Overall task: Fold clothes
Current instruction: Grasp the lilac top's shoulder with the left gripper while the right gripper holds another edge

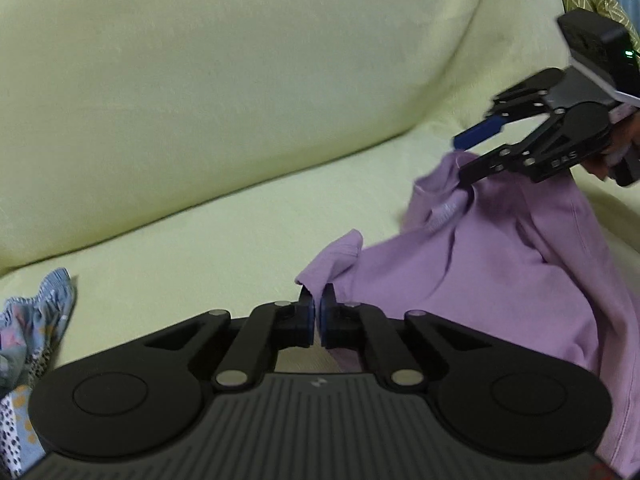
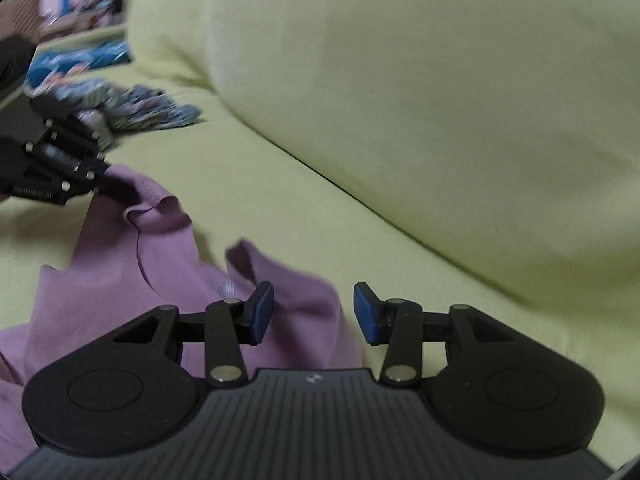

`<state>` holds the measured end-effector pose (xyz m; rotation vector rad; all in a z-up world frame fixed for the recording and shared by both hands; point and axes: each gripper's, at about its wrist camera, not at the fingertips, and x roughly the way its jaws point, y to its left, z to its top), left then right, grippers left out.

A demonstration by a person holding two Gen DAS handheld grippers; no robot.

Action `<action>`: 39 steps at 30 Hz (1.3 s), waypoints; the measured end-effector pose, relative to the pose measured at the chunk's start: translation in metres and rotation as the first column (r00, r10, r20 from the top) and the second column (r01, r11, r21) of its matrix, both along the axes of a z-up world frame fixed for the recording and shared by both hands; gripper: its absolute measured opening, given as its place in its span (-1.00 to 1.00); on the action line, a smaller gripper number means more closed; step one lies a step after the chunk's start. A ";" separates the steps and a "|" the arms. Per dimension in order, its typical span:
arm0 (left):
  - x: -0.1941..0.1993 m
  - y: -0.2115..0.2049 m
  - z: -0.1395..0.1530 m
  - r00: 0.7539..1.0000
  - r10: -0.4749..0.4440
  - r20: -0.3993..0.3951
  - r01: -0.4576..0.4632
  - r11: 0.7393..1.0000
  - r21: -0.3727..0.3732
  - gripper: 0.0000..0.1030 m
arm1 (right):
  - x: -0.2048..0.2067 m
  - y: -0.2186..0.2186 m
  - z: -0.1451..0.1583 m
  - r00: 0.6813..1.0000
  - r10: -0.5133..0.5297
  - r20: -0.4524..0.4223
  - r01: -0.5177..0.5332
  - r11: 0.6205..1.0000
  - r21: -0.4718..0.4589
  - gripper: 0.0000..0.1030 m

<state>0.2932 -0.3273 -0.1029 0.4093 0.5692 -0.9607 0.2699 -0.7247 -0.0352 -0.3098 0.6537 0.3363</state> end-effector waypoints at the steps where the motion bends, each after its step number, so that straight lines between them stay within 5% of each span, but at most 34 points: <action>1: -0.001 0.000 0.001 1.000 -0.006 0.006 0.006 1.000 -0.002 -1.00 | 0.008 0.004 0.001 0.999 0.029 -0.013 -0.030 1.000 -0.009 -0.23; 7: -0.007 -0.004 -0.001 0.998 -0.050 0.031 0.050 0.999 0.016 -1.00 | 0.043 0.032 0.000 0.967 0.194 -0.164 -0.203 0.978 -0.042 -0.23; 19: -0.006 0.006 -0.003 0.998 -0.060 0.025 0.060 0.998 0.005 -1.00 | 0.022 0.066 -0.005 0.919 0.321 -0.228 -0.357 0.923 -0.143 -0.23; 23: -0.005 0.004 -0.006 0.998 -0.062 0.021 0.062 0.998 0.008 -1.00 | 0.026 0.074 -0.011 0.932 0.285 -0.223 -0.331 0.921 -0.205 -0.28; 30: -0.004 0.006 -0.005 0.998 -0.065 0.019 0.065 0.998 0.003 -1.00 | 0.031 0.058 0.001 0.946 0.253 -0.203 -0.281 0.952 -0.122 -0.32; 33: -0.005 0.007 -0.008 0.998 -0.062 0.019 0.062 0.998 0.003 -1.00 | 0.030 0.056 0.002 0.952 0.244 -0.186 -0.274 0.949 -0.155 -0.34; 39: -0.006 0.008 -0.010 0.998 -0.067 0.017 0.067 0.998 0.002 -1.00 | 0.035 0.054 -0.001 0.957 0.226 -0.183 -0.257 0.952 -0.167 -0.57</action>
